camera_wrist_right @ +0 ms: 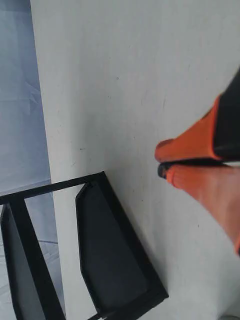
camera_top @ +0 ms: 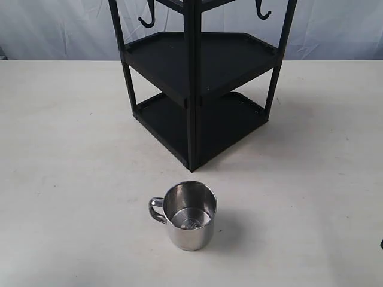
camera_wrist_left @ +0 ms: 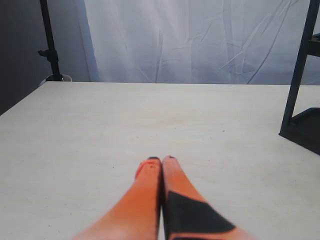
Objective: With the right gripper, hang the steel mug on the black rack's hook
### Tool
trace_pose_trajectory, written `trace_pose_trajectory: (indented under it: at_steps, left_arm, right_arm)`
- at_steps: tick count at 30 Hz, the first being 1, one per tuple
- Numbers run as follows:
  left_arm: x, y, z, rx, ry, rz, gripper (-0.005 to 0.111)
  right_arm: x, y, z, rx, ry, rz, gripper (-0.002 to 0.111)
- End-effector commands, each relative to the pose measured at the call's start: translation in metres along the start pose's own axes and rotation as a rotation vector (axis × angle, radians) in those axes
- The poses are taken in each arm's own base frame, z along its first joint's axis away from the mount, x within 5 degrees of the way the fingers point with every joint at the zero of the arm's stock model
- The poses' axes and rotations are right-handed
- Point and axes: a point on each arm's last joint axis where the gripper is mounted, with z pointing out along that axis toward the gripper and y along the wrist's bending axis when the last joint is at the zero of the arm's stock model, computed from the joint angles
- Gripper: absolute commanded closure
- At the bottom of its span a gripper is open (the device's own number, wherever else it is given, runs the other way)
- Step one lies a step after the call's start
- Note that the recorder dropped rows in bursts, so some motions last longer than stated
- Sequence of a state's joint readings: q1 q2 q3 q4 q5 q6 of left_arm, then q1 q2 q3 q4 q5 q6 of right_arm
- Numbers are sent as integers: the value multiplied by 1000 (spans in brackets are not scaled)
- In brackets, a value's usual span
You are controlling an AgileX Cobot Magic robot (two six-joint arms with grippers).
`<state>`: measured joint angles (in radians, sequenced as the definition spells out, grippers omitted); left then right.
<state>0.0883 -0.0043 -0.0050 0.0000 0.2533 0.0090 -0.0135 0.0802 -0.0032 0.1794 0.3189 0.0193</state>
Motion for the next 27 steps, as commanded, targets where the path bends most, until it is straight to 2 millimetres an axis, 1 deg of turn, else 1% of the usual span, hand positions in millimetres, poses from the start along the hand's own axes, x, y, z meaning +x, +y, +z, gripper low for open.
trace_pose_trajectory:
  at_steps: [1,5,6,9,10,12,13,15,21,24,25,27]
  left_arm:
    - [1,-1,1,11,-4,0,107]
    - [1,-1,1,11,-4,0,107]
    - [1,-1,1,11,-4,0,107]
    - [1,-1,1,11,-4,0,107]
    - [1,-1,1,11,-4,0,107]
    - [1,-1,1,11,-4,0,107]
    - [1,-1,1,11,-4,0,107]
    - [1,-1,1,11,-4,0,107]
    - [1,-2,1,39,-5,4,107]
    - [1,-3,1,59,-5,7,107]
    - [1,-3,1,62,-5,8,107]
    - [1,-3,1,62,-5,8,107]
  right_arm:
    - [-2,0,0,-5,-29,1,109]
    - [-8,0,0,-8,-95,8,109]
    - [-11,1,-1,-19,-127,62,109]
    - [-22,3,-3,-89,-246,454,109]
    - [-25,2,-4,-102,-277,546,109]
    - [-30,-1,-6,-104,-341,621,109]
    - [-35,-4,-7,-97,-402,646,109]
    - [-40,-8,-10,-97,-474,753,109]
    - [-31,-2,-6,-168,-336,1028,109]
    - [-30,-1,-5,-194,-311,1170,109]
    - [-30,-1,-5,-197,-312,1186,109]
    - [-38,0,-9,-202,-342,1108,109]
